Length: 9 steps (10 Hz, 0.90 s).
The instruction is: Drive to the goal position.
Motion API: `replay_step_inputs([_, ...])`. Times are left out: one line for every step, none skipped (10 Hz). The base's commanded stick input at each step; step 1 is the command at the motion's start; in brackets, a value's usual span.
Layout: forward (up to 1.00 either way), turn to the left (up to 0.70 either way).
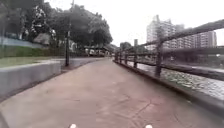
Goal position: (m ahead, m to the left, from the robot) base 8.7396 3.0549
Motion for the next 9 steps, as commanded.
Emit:
replay_step_inputs([1.0, 0.0])
replay_step_inputs([1.0, 0.0])
replay_step_inputs([1.0, 0.0])
replay_step_inputs([1.0, 0.0])
replay_step_inputs([1.0, 0.0])
replay_step_inputs([1.0, 0.0])
replay_step_inputs([1.0, 0.0])
replay_step_inputs([1.0, 0.0])
replay_step_inputs([1.0, 0.0])
